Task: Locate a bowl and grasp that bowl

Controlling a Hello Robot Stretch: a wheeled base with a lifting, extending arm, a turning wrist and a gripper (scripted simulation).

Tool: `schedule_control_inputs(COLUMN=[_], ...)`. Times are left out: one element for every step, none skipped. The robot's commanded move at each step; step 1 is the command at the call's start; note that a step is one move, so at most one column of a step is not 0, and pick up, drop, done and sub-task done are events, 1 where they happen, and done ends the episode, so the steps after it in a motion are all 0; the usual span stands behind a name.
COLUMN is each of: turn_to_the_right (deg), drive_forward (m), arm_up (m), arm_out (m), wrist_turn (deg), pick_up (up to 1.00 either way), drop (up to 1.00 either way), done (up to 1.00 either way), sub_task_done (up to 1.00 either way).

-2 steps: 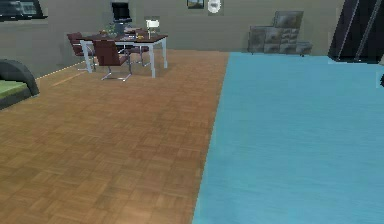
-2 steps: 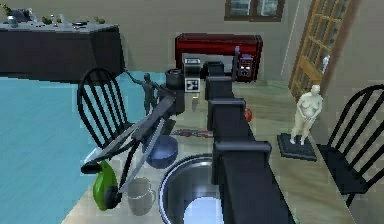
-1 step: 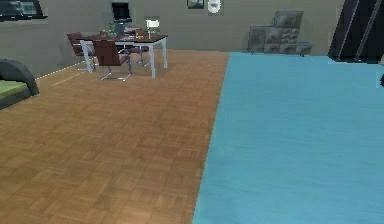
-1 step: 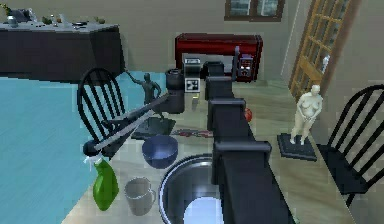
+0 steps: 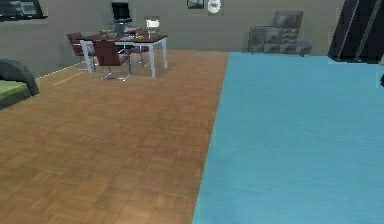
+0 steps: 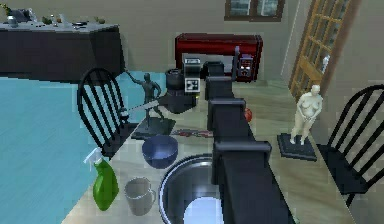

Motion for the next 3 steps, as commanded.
schedule_control_inputs(turn_to_the_right=[0.0, 0.0, 0.0], drive_forward=[0.00, 0.00, 0.00], arm_up=[0.00, -0.28, 0.00], arm_out=[0.00, 0.00, 0.00], wrist_turn=[18.0, 0.0, 0.0], pick_up=[0.00, 0.00, 1.00], drop=[0.00, 0.00, 0.00], done=[0.00, 0.00, 0.00], sub_task_done=[0.00, 0.00, 0.00])
